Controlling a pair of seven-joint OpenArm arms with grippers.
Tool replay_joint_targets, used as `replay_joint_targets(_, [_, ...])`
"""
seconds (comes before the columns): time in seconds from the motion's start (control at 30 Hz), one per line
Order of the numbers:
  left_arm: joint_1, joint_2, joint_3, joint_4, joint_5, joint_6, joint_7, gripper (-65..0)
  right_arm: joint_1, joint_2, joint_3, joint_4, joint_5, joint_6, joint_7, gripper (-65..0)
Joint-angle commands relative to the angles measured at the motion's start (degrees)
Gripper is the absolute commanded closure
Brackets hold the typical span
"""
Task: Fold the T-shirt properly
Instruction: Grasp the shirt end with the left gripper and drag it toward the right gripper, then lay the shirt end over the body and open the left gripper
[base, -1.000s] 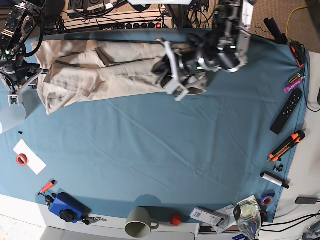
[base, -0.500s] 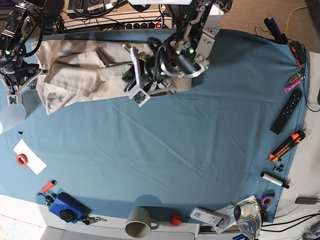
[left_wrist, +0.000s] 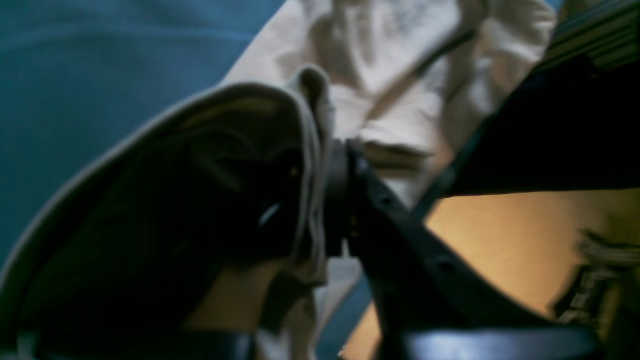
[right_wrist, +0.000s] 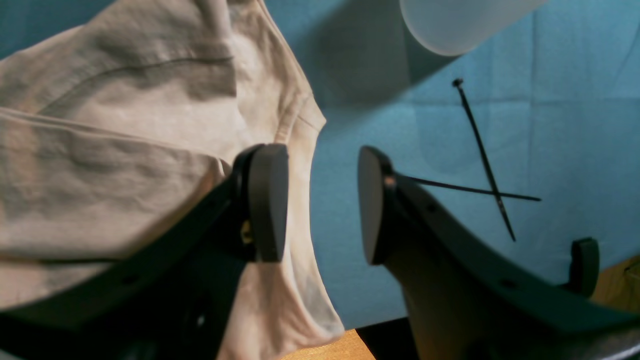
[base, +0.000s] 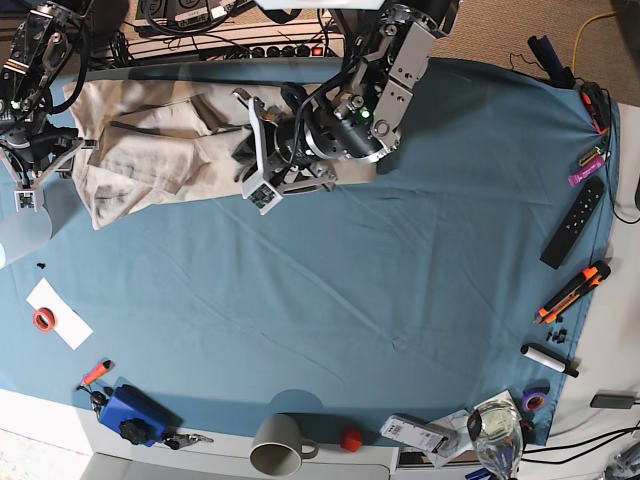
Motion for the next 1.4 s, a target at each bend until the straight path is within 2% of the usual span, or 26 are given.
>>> replay_joint_targets(0.0, [-0.6,1.3,0.3,0.9,-2.2,-0.7,-1.3,-19.1,0.3,1.3,0.5,0.7,-0.1,-0.3,1.3,-23.2])
replay_joint_targets(0.07, [-0.6,1.3,0.3,0.9,-4.5,-1.0,-1.2,-26.8,0.3,1.3,0.5,0.7,-0.1,-0.3,1.3,-23.2])
replay_joint_targets(0.1, [-0.6,1.3,0.3,0.9,-5.2,-1.0,-1.2,-27.6,0.3,1.3,0.5,0.7,-0.1,-0.3,1.3,-23.2])
replay_joint_targets(0.23, [-0.6,1.4,0.3,1.7,-8.6,-1.0,-0.1,-27.5,0.3,1.3,0.5,0.7,-0.1,-0.3,1.3,-23.2])
replay_joint_targets(0.37, [-0.6,1.4,0.2,4.9,-8.8,-0.8,3.5,-27.3,0.3,1.4,0.5,0.7,-0.2,-0.3,1.5,-23.2])
replay_joint_targets(0.47, [-0.4,1.4,0.2,8.1,-8.0,-0.9,5.0,-21.2,0.3,1.3,0.5,0.7,-0.2,-0.3,1.5,-23.2])
replay_joint_targets(0.6, [-0.1,1.4,0.2,11.9,-1.4,-0.7,5.0,-11.6,0.3,1.4,0.5,0.7,-0.6,-0.3,1.7,-23.2])
replay_joint_targets(0.8, [-0.2,1.4,0.2,13.5,14.3,7.5,4.6,0.0,0.3,1.4,0.5,0.7,-0.6,-0.2,2.2,-23.2])
replay_joint_targets(0.93, [-0.1,0.9,0.2,13.5,22.4,13.6,5.4,0.0,0.3,1.4,0.5,0.7,-0.6,-0.3,2.9,-23.2])
replay_joint_targets(1.0, [0.2,0.2,0.2,13.5,25.1,15.5,6.2,0.0,0.4,1.4,0.5,0.7,-0.6,-0.2,3.1,-23.2])
replay_joint_targets(1.1, [1.9,-0.8,0.2,13.4,25.9,17.2,7.7,0.0,0.4,1.5,0.5,0.7,-0.6,-0.3,3.5,-23.2])
replay_joint_targets(1.23, [5.4,-2.3,0.3,12.0,22.2,16.4,7.7,0.0,0.7,1.5,0.5,0.7,-1.0,-0.3,3.8,-23.2])
replay_joint_targets(1.37, [6.7,-2.8,0.3,7.7,14.6,10.2,7.8,0.0,0.7,1.5,0.5,0.7,-1.0,-0.3,3.8,-23.2])
